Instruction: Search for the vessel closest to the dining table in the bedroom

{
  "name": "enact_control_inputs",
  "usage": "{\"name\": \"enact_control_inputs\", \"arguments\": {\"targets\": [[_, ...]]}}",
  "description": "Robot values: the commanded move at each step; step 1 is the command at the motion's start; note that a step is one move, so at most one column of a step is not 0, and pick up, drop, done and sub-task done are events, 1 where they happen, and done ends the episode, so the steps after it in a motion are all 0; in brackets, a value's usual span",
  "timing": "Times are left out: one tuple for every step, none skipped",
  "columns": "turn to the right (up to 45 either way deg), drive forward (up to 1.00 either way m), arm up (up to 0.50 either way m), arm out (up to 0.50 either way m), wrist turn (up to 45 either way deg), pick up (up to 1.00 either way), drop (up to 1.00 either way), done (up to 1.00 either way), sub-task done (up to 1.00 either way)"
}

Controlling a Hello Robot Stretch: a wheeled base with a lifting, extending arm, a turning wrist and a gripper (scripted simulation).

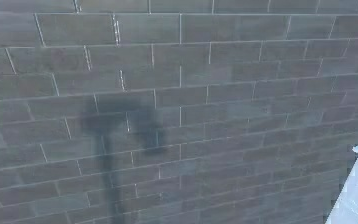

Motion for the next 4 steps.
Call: {"name": "enact_control_inputs", "arguments": {"targets": [[45.0,0.00,0.00,0.00,0.0,0.00,0.00,0.00,0.00],[45.0,0.00,0.00,0.00,0.0,0.00,0.00,0.00,0.00],[33.0,0.00,0.00,0.00,0.0,0.00,0.00,0.00,0.00],[0.0,1.00,0.00,0.00,0.0,0.00,0.00,0.00,0.00]]}}
